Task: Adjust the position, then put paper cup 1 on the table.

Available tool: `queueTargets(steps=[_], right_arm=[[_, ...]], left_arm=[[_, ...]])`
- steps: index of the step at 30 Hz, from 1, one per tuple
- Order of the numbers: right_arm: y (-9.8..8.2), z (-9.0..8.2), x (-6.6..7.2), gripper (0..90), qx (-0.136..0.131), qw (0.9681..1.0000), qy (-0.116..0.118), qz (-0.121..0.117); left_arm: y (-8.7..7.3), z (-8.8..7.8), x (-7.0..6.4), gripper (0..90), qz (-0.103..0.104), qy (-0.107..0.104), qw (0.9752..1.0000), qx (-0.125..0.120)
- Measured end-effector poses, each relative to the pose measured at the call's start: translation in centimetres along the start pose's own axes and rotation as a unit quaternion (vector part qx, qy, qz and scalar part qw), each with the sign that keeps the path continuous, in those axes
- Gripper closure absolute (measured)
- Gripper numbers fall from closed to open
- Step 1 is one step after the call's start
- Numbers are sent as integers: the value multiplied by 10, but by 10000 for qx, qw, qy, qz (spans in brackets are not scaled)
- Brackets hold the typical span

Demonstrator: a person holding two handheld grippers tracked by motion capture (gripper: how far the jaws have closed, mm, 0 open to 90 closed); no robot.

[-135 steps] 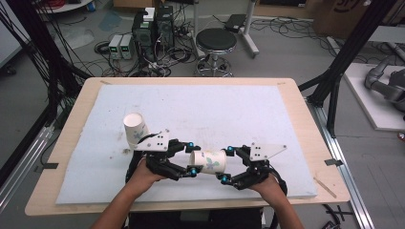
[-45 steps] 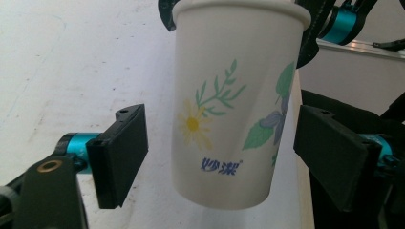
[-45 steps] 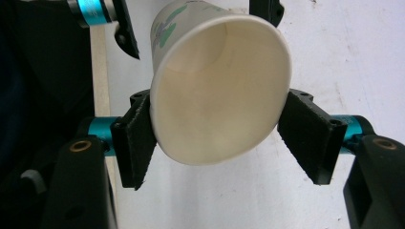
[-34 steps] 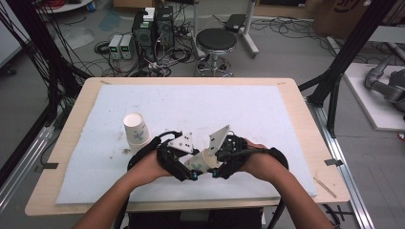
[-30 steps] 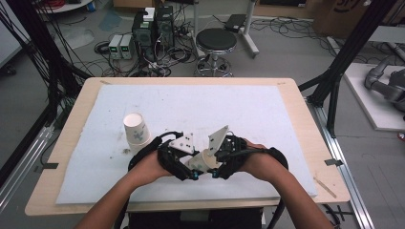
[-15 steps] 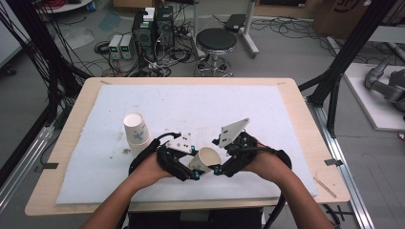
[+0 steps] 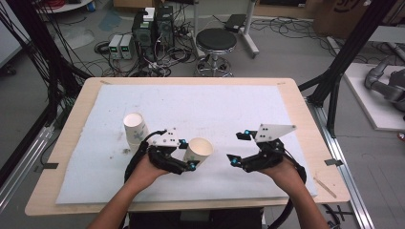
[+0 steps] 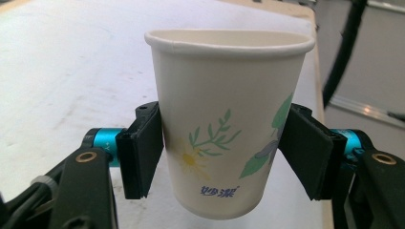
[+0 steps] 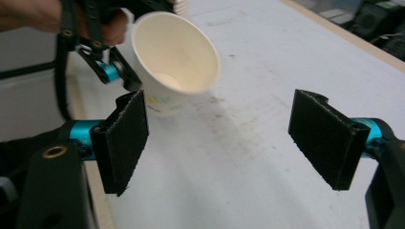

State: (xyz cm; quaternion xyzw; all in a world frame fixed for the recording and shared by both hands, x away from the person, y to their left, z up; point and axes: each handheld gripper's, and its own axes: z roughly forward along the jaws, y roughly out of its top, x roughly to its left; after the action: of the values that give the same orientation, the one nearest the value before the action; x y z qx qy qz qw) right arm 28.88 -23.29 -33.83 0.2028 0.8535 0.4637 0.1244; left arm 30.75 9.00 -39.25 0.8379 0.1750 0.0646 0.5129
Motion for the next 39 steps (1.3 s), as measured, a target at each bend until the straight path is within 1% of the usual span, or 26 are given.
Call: queueTargets(steps=[1,2,3,5,6,7,8,10,12,14,16,19,22,23,25,26,27,31,34,35,37,39], right_arm=[[-5,-2,-1,220,-44,9999,-112,75],[-17,-5,-4,220,-143,9991,-335,195],[-17,-5,-4,220,-143,9991,-335,195],[-28,-8,-5,220,-227,9977,-518,376],[-37,-11,-7,220,-328,9966,-608,452],[-37,-11,-7,220,-328,9966,-608,452],[-40,-12,-7,220,-357,9961,-656,464],[-49,-14,-6,220,-435,9943,-842,479],[-55,-16,-6,220,-494,9929,-951,521],[-63,-19,-7,220,-557,9912,-1057,575],[-71,-21,-9,220,-620,9894,-1130,664],[-80,-21,-9,220,-636,9871,-1259,754],[-88,-20,-9,220,-668,9852,-1349,823],[-90,-19,-9,220,-652,9851,-1362,821],[-92,-19,-8,220,-654,9850,-1351,855],[-93,-19,-7,220,-623,9853,-1332,874],[-93,-19,-7,220,-619,9857,-1336,820],[-94,-20,-6,220,-647,9853,-1357,810],[-94,-21,-5,221,-673,9846,-1372,853],[-95,-22,-5,221,-667,9847,-1386,820],[-95,-23,-5,220,-699,9844,-1389,824],[-95,-23,-6,220,-701,9842,-1387,846]], left_arm=[[-1,-1,1,333,-57,43,9999,-89],[-2,-2,2,333,-93,91,9998,-149],[-3,-3,3,333,-110,143,9996,-211],[-5,-6,5,333,-167,228,9990,-357],[-6,-7,6,331,-213,270,9983,-469],[-7,-9,7,331,-224,327,9978,-531],[-8,-11,8,330,-259,371,9969,-646],[-9,-14,10,327,-291,475,9953,-792],[-10,-16,10,327,-329,519,9938,-922],[-11,-17,11,325,-339,566,9929,-990],[-11,-18,12,325,-346,627,9914,-1092],[-11,-19,14,323,-331,698,9898,-1199],[-12,-19,15,320,-367,750,9878,-1314],[-12,-20,15,320,-386,748,9873,-1345],[-11,-21,16,319,-362,803,9867,-1368],[-11,-21,16,319,-394,812,9858,-1413],[-11,-21,16,319,-403,810,9856,-1429],[-8,-21,19,319,-385,871,9842,-1490],[-2,-18,24,319,-377,914,9832,-1532],[1,-17,26,319,-364,951,9826,-1551],[8,-13,32,319,-380,989,9813,-1610],[14,-8,38,319,-404,1070,9799,-1634]])
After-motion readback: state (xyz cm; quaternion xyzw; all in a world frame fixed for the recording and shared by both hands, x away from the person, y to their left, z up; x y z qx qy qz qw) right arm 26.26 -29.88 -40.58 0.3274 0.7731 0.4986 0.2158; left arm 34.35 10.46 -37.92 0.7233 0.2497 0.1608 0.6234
